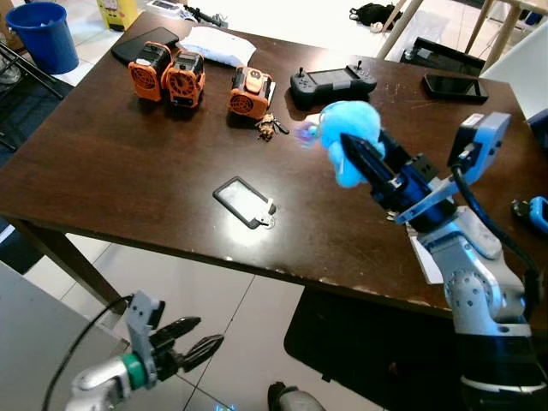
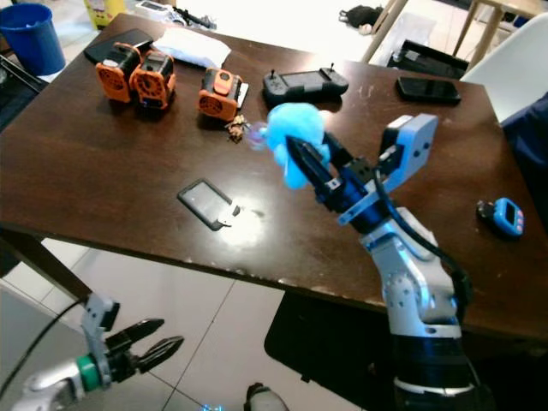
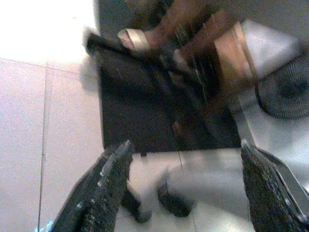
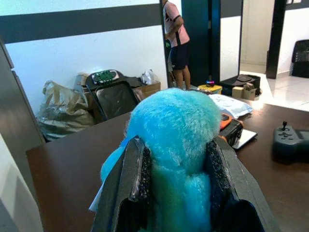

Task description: Hang keys on a hook

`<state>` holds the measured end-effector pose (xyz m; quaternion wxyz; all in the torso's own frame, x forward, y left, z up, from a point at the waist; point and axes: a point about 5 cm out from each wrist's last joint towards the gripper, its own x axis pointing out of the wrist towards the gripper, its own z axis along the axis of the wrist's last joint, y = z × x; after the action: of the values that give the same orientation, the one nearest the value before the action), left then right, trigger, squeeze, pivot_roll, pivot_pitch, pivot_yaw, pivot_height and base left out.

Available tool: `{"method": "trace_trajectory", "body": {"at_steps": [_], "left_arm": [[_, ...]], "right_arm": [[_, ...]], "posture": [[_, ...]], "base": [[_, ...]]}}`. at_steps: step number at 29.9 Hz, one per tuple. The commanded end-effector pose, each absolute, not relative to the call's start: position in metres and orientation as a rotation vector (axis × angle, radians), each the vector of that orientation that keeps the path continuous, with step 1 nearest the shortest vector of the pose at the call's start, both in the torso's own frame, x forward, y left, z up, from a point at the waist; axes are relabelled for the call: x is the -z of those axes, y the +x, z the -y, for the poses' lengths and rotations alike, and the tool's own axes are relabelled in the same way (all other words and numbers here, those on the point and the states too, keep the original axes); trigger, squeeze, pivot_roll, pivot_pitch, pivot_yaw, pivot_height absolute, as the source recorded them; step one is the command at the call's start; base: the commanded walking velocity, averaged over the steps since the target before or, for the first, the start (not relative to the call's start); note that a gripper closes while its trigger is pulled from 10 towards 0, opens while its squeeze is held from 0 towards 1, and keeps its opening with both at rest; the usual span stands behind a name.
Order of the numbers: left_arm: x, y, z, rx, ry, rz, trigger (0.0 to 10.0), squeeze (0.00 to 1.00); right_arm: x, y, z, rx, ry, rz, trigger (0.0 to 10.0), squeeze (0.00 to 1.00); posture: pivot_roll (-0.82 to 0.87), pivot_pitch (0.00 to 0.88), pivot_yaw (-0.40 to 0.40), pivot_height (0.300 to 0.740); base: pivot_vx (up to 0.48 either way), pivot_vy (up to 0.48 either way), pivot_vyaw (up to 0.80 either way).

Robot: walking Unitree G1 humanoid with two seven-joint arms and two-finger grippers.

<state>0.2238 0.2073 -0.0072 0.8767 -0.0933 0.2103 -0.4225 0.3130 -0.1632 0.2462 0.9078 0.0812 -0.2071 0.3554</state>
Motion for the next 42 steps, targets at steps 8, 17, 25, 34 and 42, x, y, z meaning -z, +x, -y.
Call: {"method": "trace_trajectory", "body": {"at_steps": [8,17,25,34,42], "left_arm": [[-0.011,0.203,-0.205,1.195,-0.21,-0.427,10.0,0.0],[-0.078,0.222,-0.194,1.288,-0.341,-0.079,10.0,0.0],[-0.154,0.245,-0.166,1.258,-0.376,0.283,10.0,0.0],[-0.193,0.26,-0.147,1.2,-0.328,0.433,10.0,0.0],[-0.23,0.277,-0.14,1.065,-0.224,0.535,10.0,0.0]], "right_arm": [[-0.234,0.304,0.149,-0.873,0.159,0.349,10.0,0.0],[-0.228,0.295,0.144,-0.983,0.129,0.306,10.0,0.0],[-0.233,0.297,0.138,-0.998,0.14,0.323,10.0,0.0],[-0.237,0.295,0.127,-1.089,0.145,0.341,10.0,0.0],[-0.249,0.293,0.125,-1.157,0.196,0.394,10.0,0.0]], "posture": [[-0.05,0.12,-0.027,0.74],[-0.05,0.115,-0.031,0.74],[-0.05,0.115,-0.036,0.74],[-0.04,0.108,-0.031,0.74],[-0.04,0.107,-0.027,0.74]], "base": [[-0.149,0.0,0.0],[-0.244,0.0,0.0],[-0.092,0.0,0.0],[-0.218,0.0,0.4],[0.0,0.0,0.76]]}}
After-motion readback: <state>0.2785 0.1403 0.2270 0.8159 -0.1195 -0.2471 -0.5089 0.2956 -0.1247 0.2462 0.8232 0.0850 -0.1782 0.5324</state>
